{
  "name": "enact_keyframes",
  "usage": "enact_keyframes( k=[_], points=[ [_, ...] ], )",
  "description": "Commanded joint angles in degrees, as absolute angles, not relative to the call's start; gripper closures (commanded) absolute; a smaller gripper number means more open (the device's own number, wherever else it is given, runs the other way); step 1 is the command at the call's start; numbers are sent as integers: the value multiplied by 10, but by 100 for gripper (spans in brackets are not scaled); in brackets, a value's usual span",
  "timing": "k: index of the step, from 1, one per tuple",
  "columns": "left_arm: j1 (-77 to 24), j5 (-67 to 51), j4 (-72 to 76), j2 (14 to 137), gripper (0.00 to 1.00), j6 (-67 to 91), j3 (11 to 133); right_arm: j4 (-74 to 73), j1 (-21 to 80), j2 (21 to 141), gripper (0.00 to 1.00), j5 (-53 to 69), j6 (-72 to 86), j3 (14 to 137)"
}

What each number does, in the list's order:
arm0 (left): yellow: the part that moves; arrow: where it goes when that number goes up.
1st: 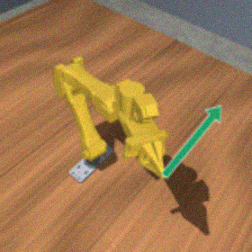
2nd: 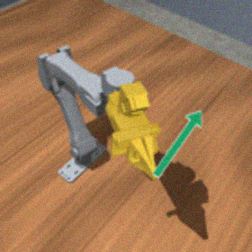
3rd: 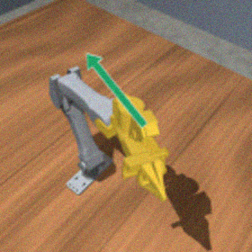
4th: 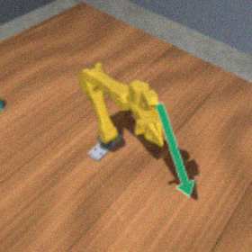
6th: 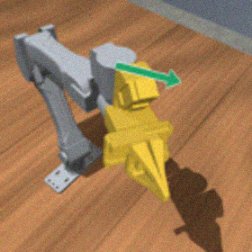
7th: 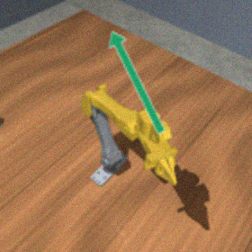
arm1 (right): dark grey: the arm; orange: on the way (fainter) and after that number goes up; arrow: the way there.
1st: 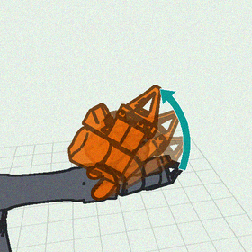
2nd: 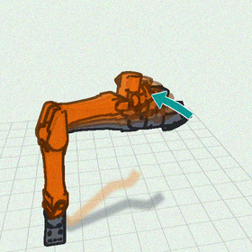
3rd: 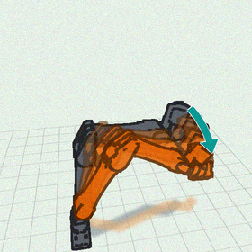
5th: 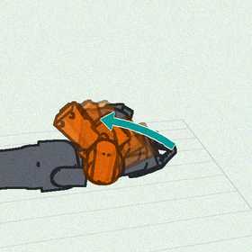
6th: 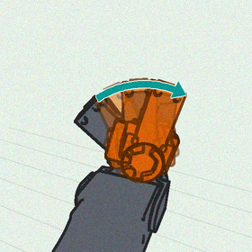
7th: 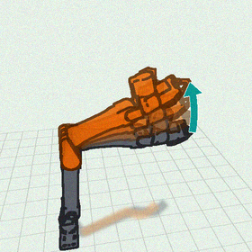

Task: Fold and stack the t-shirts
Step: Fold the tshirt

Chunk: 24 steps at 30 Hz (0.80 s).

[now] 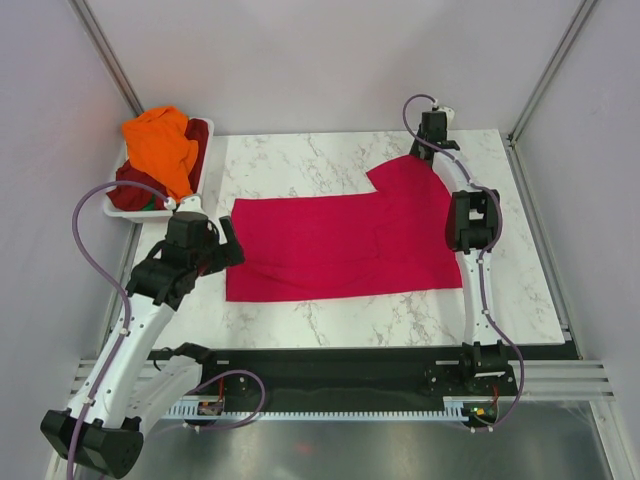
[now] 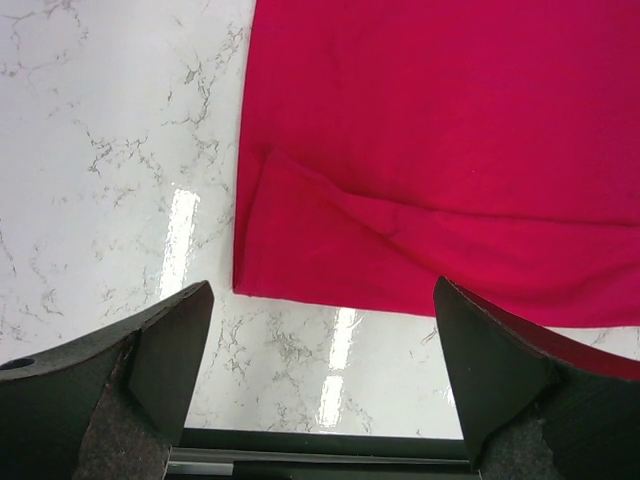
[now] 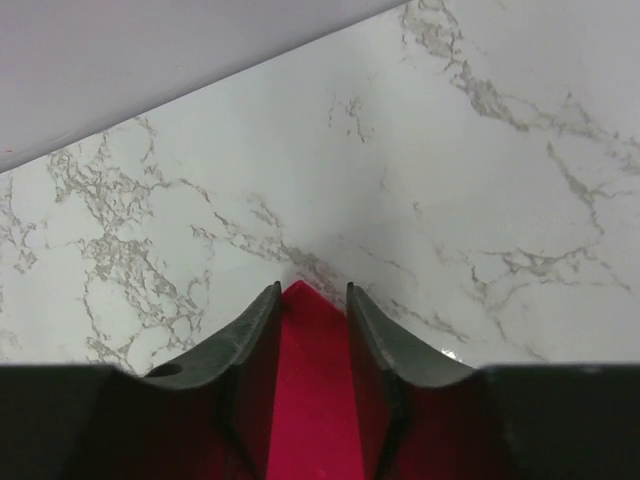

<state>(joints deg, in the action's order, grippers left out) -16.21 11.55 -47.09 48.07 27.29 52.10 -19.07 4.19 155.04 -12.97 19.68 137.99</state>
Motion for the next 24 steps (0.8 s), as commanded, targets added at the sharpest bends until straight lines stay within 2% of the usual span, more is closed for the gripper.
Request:
enact_keyframes(
  k=[1, 2, 3, 5, 6, 7, 10, 14, 16, 18, 21, 24],
  points=[
    [-159, 129, -467, 480, 1, 257, 520, -205, 45, 1564, 62, -115, 208, 1388],
    [-159, 130, -468, 480, 1, 257, 520, -205, 45, 1564, 66, -117, 209, 1385],
    [-159, 130, -467, 480, 1, 257, 520, -204, 45, 1562, 77, -117, 208, 1383],
    [-160, 130, -467, 482, 1, 257, 521, -203, 44, 1560, 84, -117, 207, 1374],
    [-159, 130, -467, 483, 0, 257, 522, -201, 43, 1558, 97, -115, 205, 1370],
    [-156, 126, -468, 486, 0, 256, 524, -201, 42, 1557, 100, -115, 203, 1364],
    [-155, 129, -465, 514, 0, 250, 544, -191, 38, 1541, 100, -106, 201, 1345],
    [-154, 149, -415, 614, 0, 240, 609, -165, 38, 1487, 100, -71, 206, 1292],
    [-152, 167, -406, 713, 13, 235, 655, -140, 38, 1438, 100, -49, 215, 1245],
    [-149, 158, -407, 778, 19, 229, 737, -128, 38, 1393, 100, -18, 239, 1215],
    [-138, 157, -401, 937, 19, 232, 830, -85, 39, 1334, 100, 25, 269, 1118],
    [-128, 158, -397, 1026, 22, 227, 923, -61, 42, 1279, 100, 51, 279, 1057]
  ],
)
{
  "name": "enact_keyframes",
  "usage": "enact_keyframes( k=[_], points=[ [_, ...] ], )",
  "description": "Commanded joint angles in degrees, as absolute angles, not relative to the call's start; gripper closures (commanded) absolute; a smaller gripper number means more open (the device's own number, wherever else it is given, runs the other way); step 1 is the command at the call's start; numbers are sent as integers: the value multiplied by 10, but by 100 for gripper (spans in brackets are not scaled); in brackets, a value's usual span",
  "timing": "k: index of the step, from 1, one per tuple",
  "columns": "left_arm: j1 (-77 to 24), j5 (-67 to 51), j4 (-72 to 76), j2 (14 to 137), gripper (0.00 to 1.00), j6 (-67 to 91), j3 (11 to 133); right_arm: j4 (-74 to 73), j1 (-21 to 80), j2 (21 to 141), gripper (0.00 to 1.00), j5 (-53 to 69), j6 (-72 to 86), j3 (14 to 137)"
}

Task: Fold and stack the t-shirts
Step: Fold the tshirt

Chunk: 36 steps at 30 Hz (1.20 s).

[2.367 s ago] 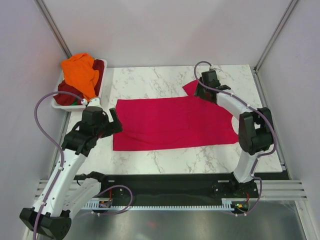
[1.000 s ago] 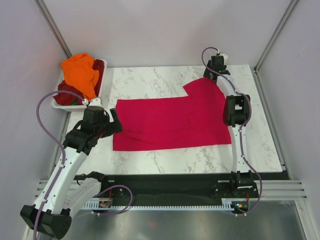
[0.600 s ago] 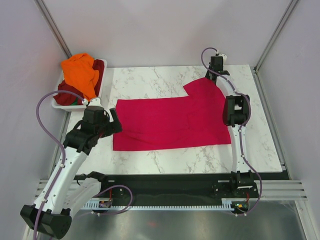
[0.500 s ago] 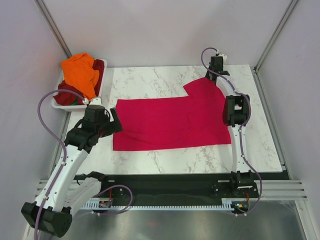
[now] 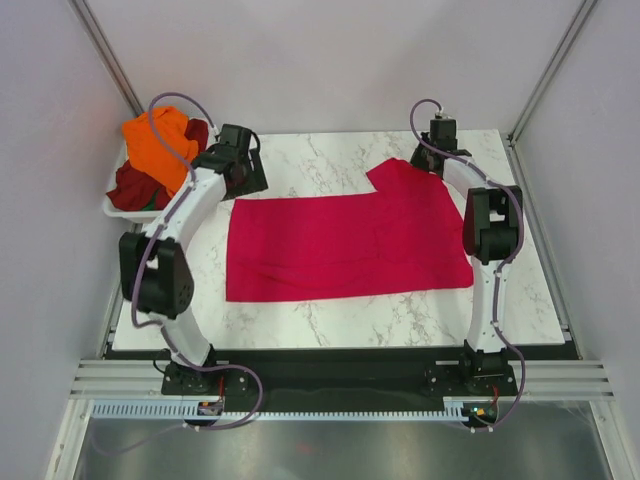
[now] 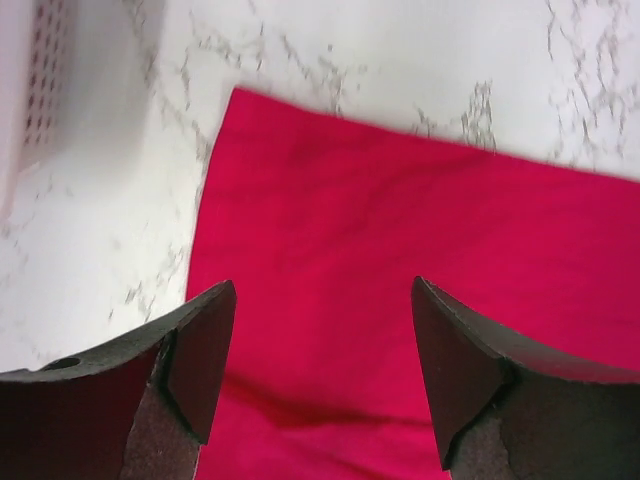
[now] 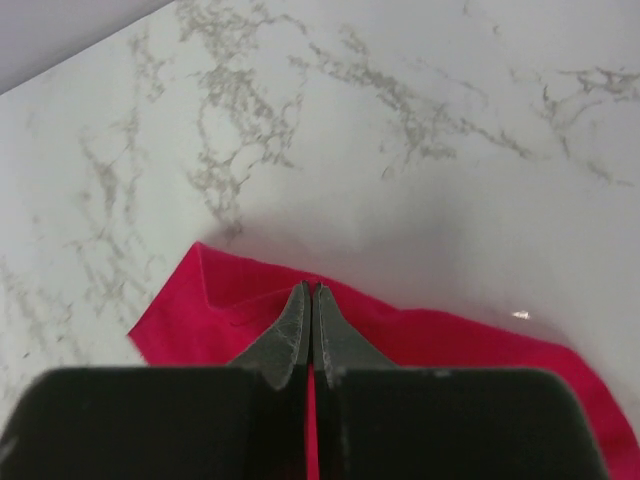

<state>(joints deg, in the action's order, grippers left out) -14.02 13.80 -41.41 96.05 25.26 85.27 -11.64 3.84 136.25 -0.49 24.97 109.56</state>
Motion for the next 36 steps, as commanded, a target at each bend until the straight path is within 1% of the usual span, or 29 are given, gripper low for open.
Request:
enact_keyframes(
  k=[1, 2, 5, 8, 17, 28, 30, 31, 33, 34, 35, 36],
  points=[
    [-128, 158, -396, 1081, 22, 224, 945, -48, 42, 1268, 100, 56, 279, 1019],
    [-127, 159, -396, 1105, 23, 218, 986, -45, 41, 1257, 100, 58, 279, 1002],
    [-124, 163, -396, 1180, 24, 213, 1044, -40, 40, 1229, 100, 69, 267, 960],
    [-119, 167, -396, 1219, 24, 214, 1067, -40, 36, 1214, 100, 70, 268, 939],
    [-85, 156, -391, 1266, 26, 223, 1061, -31, 31, 1222, 100, 121, 285, 941],
    [-62, 151, -390, 1328, 29, 214, 1094, -30, 27, 1245, 100, 132, 284, 942],
    [-61, 142, -393, 1344, 34, 214, 1107, -29, 24, 1246, 100, 134, 285, 940],
    [-61, 142, -391, 1344, 35, 214, 1111, -29, 24, 1248, 100, 134, 285, 941],
    [-61, 148, -390, 1343, 41, 216, 1113, -29, 20, 1250, 100, 136, 285, 941],
    [-61, 147, -391, 1346, 45, 214, 1117, -29, 19, 1251, 100, 136, 287, 941],
    [-62, 143, -391, 1346, 52, 211, 1117, -30, 18, 1251, 100, 137, 286, 941],
    [-61, 137, -391, 1346, 54, 210, 1117, -29, 16, 1252, 100, 137, 286, 941]
  ],
)
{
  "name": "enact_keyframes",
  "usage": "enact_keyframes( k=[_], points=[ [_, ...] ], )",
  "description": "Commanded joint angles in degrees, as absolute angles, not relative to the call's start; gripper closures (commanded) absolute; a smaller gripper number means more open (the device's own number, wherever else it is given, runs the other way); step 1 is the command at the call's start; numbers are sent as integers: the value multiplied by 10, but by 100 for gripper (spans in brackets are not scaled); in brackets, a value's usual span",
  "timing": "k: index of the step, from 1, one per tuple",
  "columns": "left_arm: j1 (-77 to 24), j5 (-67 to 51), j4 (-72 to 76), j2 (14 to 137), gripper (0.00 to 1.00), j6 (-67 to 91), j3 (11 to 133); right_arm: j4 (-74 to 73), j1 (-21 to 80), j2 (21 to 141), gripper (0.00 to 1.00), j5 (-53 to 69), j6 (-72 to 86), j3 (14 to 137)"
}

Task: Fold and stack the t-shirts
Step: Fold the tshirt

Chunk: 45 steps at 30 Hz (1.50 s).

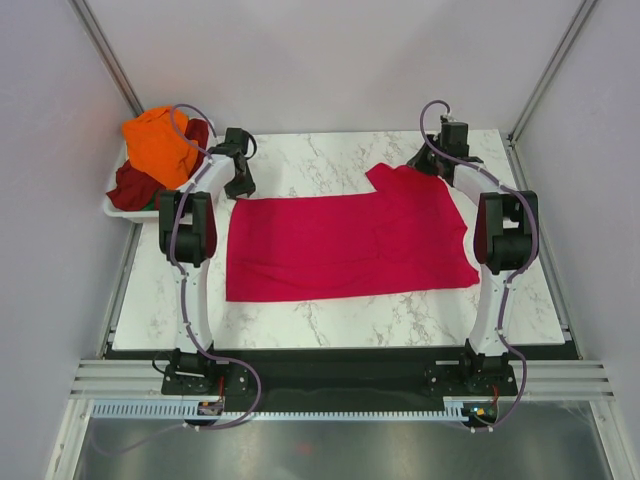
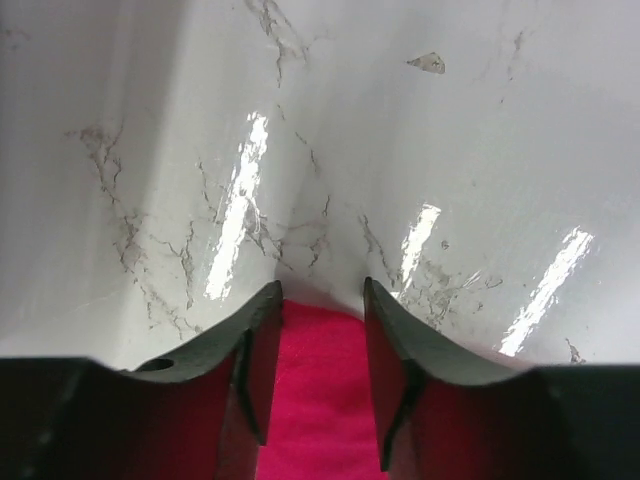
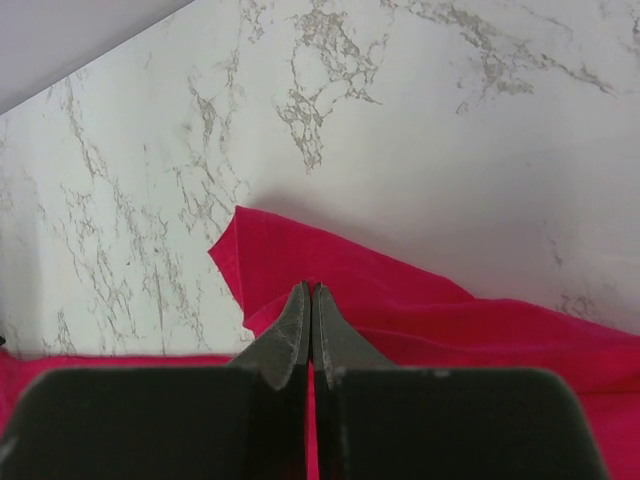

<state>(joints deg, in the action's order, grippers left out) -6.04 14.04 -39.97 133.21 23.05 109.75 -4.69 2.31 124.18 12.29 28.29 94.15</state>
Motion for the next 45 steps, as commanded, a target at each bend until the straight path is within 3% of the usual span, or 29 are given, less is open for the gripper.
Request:
enact_keyframes(
  k=[1, 4, 7, 10, 11, 12, 30, 45],
  points=[
    [-61, 136, -392, 1346, 57, 209, 1112, -29, 15, 1252, 100, 138, 286, 940],
    [-62, 131, -391, 1340, 60, 208, 1100, -30, 10, 1257, 100, 141, 287, 941],
    [-62, 131, -389, 1331, 53, 209, 1081, -29, 5, 1260, 100, 142, 288, 940],
    [-62, 135, -389, 1324, 75, 212, 1071, -29, 3, 1263, 100, 144, 289, 941],
    [-61, 137, -388, 1324, 96, 213, 1071, -28, 3, 1264, 100, 145, 289, 941],
    [-62, 138, -388, 1324, 98, 212, 1072, -27, 3, 1265, 100, 146, 290, 941],
    [-63, 181, -389, 1156, 98, 226, 991, -42, 21, 1201, 100, 167, 301, 954],
    [-66, 162, -388, 1078, 98, 286, 885, -111, 22, 998, 100, 85, 283, 825]
  ],
)
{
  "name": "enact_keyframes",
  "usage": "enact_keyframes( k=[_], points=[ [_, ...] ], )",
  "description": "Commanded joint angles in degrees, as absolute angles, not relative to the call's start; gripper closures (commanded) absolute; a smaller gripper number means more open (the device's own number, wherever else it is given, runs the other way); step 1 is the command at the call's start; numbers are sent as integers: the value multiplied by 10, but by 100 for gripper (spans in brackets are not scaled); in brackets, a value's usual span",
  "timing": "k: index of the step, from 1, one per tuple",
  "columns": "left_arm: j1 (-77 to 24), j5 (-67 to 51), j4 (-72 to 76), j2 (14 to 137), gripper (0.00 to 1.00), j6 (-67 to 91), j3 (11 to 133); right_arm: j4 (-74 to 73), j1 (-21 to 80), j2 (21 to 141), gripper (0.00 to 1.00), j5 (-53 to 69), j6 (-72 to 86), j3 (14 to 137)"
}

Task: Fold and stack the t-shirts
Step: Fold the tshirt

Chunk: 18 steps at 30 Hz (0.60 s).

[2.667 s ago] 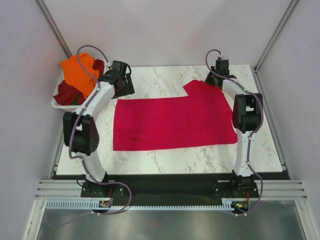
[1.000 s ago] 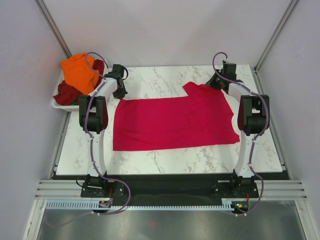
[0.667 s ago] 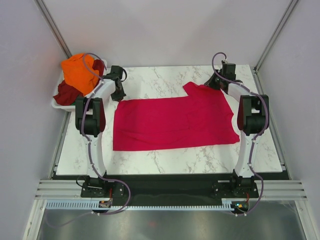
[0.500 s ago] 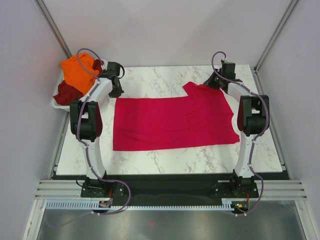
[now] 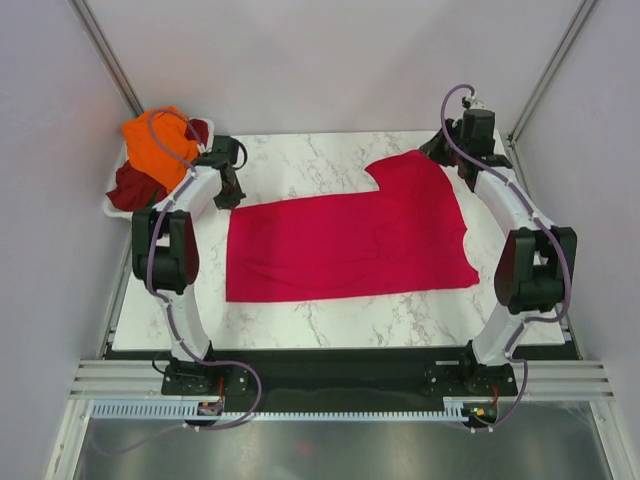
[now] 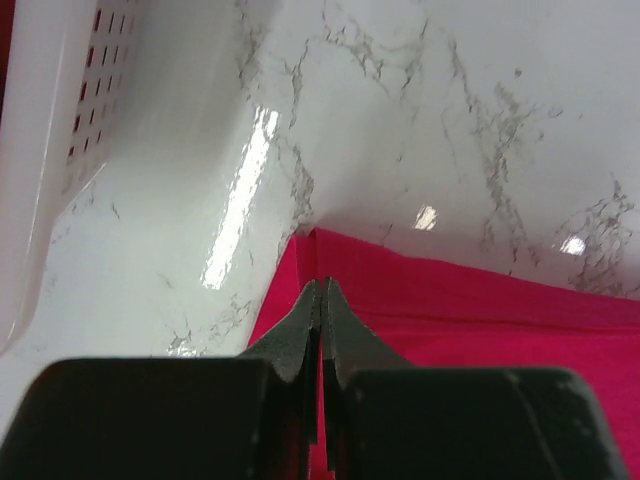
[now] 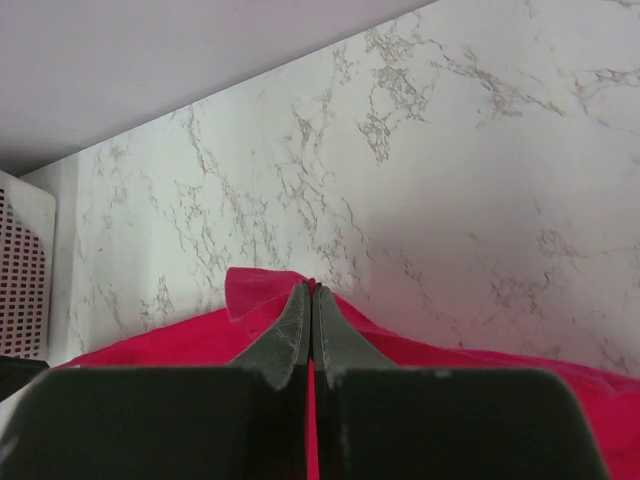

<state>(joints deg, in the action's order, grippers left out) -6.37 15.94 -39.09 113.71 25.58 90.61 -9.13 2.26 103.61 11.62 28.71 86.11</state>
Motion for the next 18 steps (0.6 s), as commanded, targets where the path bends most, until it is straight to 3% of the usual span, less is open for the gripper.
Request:
enact_keyframes(
  k=[1, 8, 18],
  points=[
    [-68, 162, -388, 1071, 98, 291, 877, -111, 22, 972, 100, 75, 286, 810],
    [-69, 163, -382, 1017, 98, 313, 810, -115, 22, 849, 100, -17, 347, 660],
    [-71, 166, -367, 947, 98, 323, 720, -135, 21, 737, 100, -43, 359, 564]
  ],
)
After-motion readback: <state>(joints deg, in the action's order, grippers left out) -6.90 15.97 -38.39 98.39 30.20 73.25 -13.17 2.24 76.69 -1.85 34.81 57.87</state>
